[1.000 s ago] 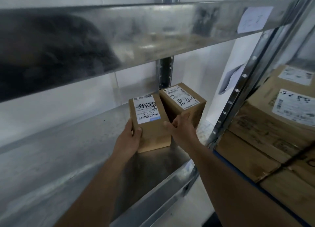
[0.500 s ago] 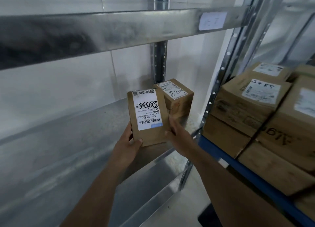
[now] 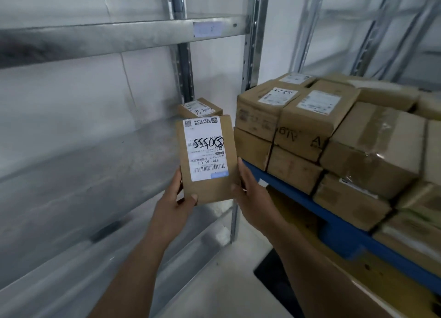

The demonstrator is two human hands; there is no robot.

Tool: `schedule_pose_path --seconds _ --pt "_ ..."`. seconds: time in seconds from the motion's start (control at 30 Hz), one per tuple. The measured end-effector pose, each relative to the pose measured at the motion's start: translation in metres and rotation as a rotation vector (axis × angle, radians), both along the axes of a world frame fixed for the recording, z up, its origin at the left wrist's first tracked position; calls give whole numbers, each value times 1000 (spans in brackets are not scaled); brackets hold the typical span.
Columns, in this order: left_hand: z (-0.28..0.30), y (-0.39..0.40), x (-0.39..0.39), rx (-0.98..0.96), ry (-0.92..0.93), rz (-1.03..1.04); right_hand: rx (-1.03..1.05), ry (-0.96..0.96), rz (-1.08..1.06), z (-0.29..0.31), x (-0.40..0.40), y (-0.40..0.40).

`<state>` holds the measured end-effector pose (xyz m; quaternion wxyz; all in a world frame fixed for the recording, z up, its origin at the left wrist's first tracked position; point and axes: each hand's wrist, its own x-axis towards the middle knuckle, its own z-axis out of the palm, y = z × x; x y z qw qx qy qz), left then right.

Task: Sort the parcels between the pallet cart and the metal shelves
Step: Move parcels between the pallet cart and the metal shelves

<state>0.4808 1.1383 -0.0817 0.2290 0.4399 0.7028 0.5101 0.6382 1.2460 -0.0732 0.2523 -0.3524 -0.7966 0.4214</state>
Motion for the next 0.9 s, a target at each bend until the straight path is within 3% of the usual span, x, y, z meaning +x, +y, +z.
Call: schedule_pose_path --seconds 0.43,0.9 --pt "30 -22 139 154 9 -177 268 141 -282 22 157 -62" --pt "98 32 313 319 118 -698 469 311 -769 70 334 -82"
